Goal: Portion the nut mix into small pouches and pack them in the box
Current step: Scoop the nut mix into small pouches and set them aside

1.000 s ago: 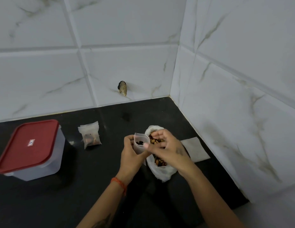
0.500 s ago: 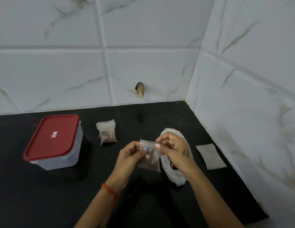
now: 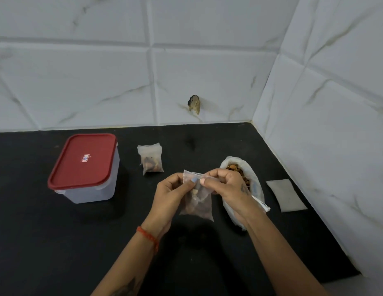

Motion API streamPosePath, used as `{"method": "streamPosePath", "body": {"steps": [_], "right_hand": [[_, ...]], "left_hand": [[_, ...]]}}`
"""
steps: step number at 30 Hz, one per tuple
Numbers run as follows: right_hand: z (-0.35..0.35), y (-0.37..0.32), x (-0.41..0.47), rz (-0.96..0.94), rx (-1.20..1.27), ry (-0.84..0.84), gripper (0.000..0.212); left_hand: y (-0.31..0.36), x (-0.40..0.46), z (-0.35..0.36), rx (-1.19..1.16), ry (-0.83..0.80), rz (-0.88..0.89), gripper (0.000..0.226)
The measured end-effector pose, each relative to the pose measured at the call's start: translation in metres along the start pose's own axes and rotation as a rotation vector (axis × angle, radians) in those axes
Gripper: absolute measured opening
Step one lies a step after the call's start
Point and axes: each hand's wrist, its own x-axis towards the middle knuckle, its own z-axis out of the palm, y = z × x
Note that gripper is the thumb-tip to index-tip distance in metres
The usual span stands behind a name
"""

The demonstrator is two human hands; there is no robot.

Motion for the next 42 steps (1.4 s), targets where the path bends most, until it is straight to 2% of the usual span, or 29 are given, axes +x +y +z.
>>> {"method": "streamPosePath", "body": {"steps": [9, 12, 15, 19, 23, 27, 31, 37, 42], "right_hand": [[0.009, -0.003, 0.003, 0.028, 0.011, -0.012, 0.011], [0.009, -0.002, 0.004, 0.072, 0.091, -0.063, 0.004], [0.006, 0.0, 0.007, 0.171, 0.248, -0.063, 0.017], [0.004, -0.001, 0.009, 0.224, 0.28, -0.127, 0.024], [0.006, -0.001, 0.009, 0.188, 0.265, -0.067, 0.015], [0.005, -0.001, 0.008, 0.157, 0.25, -0.059, 0.019], [0.005, 0.001, 0.008, 0.125, 0.213, -0.041, 0.02], [0.006, -0.002, 0.008, 0.085, 0.154, -0.04, 0.019], [0.013, -0.003, 0.007, 0.093, 0.167, -0.004, 0.007]], "left_hand": [[0.001, -0.001, -0.003, -0.017, 0.097, 0.002, 0.011], [0.001, 0.0, -0.005, -0.024, 0.106, 0.006, 0.011], [0.001, 0.0, -0.006, -0.038, 0.12, 0.003, 0.012], [-0.001, 0.001, -0.008, -0.04, 0.146, -0.012, 0.013], [0.0, 0.001, -0.009, -0.068, 0.096, -0.027, 0.013], [0.003, 0.001, -0.008, -0.073, 0.039, -0.085, 0.021], [0.003, 0.001, -0.006, -0.072, 0.064, -0.092, 0.01], [0.004, -0.001, -0.007, -0.097, 0.077, -0.085, 0.01], [0.004, -0.001, -0.004, -0.097, 0.105, -0.077, 0.01]]}}
